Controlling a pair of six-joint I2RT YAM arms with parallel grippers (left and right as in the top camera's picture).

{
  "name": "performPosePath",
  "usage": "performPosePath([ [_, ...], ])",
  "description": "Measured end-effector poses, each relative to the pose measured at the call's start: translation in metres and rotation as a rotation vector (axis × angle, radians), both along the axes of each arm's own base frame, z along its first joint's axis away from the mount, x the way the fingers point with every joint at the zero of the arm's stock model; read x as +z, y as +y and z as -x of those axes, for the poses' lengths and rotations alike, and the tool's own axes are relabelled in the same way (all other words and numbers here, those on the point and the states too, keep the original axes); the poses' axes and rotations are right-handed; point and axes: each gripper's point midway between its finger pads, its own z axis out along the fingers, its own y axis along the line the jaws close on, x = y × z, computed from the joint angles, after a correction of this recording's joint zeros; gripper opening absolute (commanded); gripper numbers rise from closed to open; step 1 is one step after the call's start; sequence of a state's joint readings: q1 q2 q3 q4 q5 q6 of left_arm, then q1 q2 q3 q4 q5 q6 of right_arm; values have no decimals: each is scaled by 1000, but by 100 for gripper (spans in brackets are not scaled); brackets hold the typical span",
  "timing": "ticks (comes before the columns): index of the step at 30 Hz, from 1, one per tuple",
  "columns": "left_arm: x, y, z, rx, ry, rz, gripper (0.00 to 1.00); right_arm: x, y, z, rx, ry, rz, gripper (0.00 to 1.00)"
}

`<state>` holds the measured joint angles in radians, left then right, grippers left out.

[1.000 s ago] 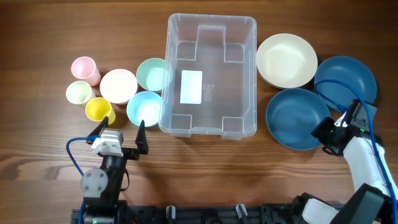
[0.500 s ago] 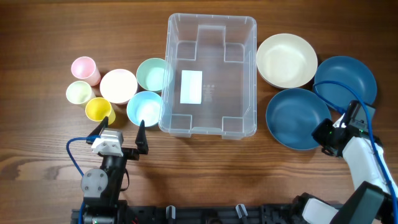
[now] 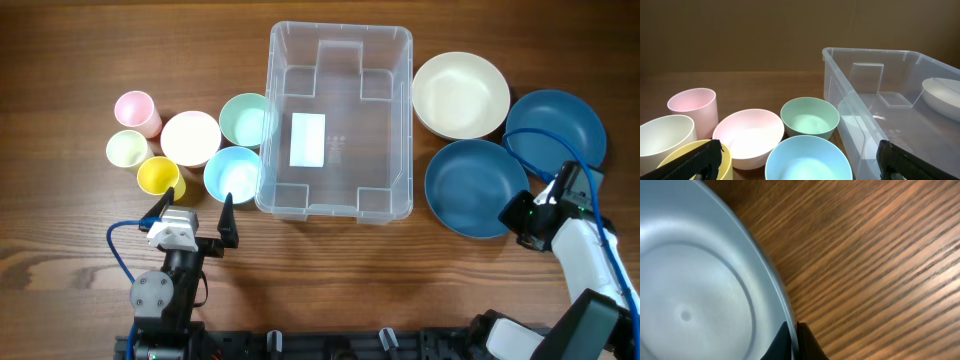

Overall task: Pack container
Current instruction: 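Move the right gripper to the rim of the front teal bowl, then grasp the teal bowl rim and lift it toward the container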

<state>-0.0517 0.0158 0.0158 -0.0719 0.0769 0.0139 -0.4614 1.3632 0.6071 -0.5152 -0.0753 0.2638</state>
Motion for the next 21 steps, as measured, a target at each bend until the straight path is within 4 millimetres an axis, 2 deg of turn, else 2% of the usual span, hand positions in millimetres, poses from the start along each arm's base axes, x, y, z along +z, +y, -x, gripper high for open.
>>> performPosePath([
  [5, 0, 0, 0, 0, 0, 0, 100, 9, 2, 0, 4, -7, -10, 4],
  [9, 0, 0, 0, 0, 0, 0, 100, 27, 6, -3, 17, -51, -16, 4],
  [16, 0, 0, 0, 0, 0, 0, 100, 90, 6, -18, 39, -240, 44, 4],
  [21, 0, 0, 0, 0, 0, 0, 100, 126, 12, -20, 61, -366, 70, 5],
])
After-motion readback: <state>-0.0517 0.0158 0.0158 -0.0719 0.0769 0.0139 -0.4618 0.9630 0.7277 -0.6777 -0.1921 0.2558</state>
